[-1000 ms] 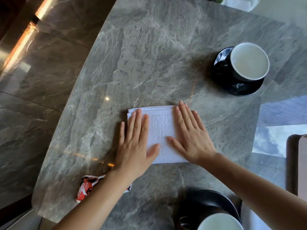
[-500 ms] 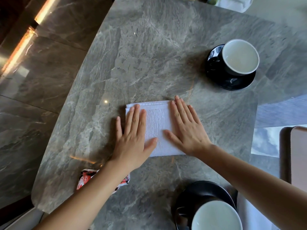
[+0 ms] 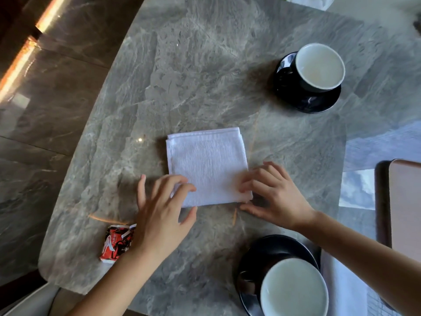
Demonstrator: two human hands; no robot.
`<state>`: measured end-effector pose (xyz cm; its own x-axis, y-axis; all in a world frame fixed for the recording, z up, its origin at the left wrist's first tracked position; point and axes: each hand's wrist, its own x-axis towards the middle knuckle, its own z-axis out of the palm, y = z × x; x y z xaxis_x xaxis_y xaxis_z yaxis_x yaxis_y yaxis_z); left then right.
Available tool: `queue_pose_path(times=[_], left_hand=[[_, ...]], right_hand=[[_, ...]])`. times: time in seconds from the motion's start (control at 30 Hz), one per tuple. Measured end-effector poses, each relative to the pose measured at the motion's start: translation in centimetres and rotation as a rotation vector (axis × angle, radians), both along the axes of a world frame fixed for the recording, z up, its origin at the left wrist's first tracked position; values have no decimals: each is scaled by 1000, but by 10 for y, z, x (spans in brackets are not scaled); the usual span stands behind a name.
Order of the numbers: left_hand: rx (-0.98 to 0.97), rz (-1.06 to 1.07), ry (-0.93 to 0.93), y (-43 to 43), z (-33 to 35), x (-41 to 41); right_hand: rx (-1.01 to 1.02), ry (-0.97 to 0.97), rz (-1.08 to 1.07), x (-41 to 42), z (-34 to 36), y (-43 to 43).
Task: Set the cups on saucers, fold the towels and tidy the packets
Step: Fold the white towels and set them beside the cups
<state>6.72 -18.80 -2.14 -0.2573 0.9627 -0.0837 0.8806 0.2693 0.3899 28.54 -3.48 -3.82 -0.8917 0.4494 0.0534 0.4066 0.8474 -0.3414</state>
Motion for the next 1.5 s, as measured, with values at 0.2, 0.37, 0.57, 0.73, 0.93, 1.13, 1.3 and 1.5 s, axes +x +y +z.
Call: queue_pose_path(times=[0.2, 0.37, 0.57, 0.73, 0.93, 1.13, 1.3, 1.5], left_hand=[[-51, -22, 50, 9, -3, 1], [-69, -24, 22, 20, 3, -4], [18, 13, -161, 40, 15, -9], [5, 110, -468, 48, 17, 8], [-55, 313, -1027, 49, 10, 26], [-190, 435, -1275, 41, 11, 25], [-163, 492, -1351, 44, 11, 27], [-113, 435, -1276, 47, 5, 24]], right_hand=[[-41, 93, -105, -2, -9, -3], [-89, 256, -326, -16, -4, 4], [-239, 523, -508, -48, 4, 21], [-261, 629, -617, -66, 8, 44], [-325, 676, -531, -79, 13, 58], [-398, 542, -473, -85, 11, 66], [-395, 471, -540, -88, 3, 70], [-323, 357, -655, -90, -3, 69]])
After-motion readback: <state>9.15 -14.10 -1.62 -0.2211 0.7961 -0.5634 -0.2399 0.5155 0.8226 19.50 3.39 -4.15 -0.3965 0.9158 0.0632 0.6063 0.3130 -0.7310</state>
